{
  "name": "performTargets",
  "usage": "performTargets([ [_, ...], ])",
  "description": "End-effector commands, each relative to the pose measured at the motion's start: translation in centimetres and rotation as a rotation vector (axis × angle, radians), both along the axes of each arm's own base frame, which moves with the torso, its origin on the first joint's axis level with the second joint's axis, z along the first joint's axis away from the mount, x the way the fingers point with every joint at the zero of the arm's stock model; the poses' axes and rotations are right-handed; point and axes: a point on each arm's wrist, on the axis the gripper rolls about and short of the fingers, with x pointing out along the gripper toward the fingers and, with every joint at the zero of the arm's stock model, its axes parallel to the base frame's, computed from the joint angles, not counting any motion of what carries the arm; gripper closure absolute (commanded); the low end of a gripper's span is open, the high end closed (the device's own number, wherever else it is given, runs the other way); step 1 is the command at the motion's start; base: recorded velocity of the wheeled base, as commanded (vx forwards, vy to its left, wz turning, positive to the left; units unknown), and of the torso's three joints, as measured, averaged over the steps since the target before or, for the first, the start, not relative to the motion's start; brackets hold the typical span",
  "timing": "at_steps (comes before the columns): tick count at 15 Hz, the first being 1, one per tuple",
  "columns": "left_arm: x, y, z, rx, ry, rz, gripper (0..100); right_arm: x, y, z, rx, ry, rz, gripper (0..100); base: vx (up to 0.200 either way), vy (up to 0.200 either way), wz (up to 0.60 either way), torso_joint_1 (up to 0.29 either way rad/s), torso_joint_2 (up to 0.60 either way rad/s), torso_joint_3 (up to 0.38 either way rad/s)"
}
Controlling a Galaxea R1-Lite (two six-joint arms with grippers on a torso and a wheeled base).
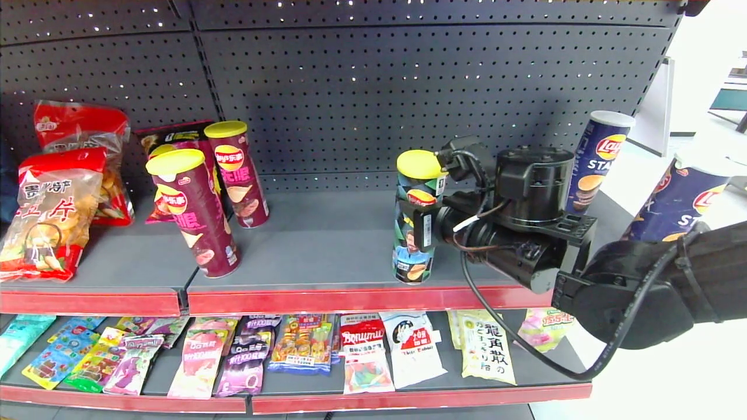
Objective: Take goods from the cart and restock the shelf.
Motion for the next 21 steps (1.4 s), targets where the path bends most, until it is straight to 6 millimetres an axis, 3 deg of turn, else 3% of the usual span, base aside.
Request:
performTargets([
  [1, 0.03, 0.0, -0.02, 0.0, 0.002, 0.0, 100, -0.28, 0.21, -0.35, -0.006, 0.01, 0.008, 100, 0.0, 0.0, 0.0, 0.0, 0.0, 0.0],
  [21, -0.04, 0.0, -0.05, 0.0, -0.001, 0.0, 100, -0.21, -0.03, -1.27, -0.048, 0.024, 0.078, 100, 0.0, 0.0, 0.0, 0.0, 0.0, 0.0],
])
